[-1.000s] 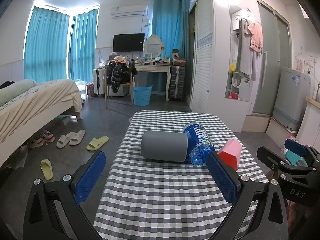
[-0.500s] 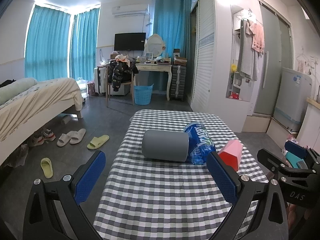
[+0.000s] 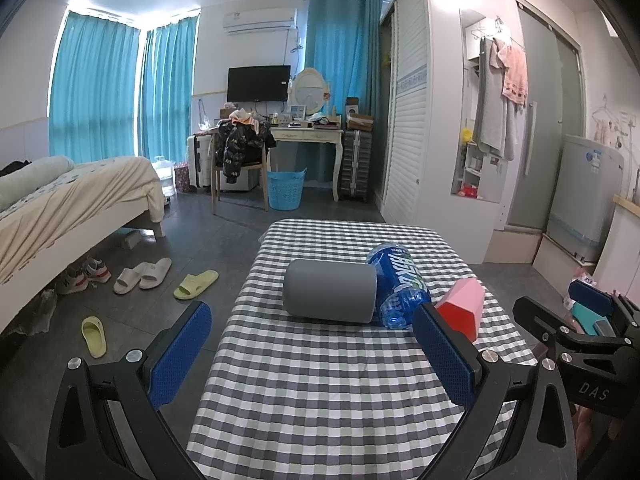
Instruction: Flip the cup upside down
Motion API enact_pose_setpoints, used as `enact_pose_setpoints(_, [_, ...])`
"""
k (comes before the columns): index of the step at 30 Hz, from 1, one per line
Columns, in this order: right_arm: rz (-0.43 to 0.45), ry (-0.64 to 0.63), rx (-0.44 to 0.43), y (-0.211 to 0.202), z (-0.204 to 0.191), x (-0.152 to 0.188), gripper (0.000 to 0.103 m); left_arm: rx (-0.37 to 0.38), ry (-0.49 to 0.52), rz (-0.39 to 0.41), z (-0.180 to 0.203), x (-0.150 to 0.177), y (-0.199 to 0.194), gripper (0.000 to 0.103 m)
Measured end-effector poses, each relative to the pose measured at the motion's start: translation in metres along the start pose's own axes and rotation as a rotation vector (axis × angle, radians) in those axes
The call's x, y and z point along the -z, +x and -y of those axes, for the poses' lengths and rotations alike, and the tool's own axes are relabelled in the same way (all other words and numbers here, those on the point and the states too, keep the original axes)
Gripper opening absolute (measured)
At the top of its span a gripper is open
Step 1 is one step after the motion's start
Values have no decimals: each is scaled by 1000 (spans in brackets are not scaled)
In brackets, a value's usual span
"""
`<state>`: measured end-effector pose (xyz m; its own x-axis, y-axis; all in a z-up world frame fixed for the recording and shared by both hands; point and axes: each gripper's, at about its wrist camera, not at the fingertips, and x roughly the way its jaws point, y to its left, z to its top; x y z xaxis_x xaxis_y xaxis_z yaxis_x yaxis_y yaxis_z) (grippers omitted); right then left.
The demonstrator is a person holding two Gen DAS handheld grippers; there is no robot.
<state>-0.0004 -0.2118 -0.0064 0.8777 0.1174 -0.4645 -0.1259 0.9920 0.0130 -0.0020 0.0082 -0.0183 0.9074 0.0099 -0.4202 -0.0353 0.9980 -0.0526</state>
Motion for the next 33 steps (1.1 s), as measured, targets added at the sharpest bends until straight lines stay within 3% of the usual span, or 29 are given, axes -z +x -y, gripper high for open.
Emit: enact_pose_setpoints(33, [-4,-19,-5,2,-4,1,103,-22,-12,-33,-5,-5,3,103])
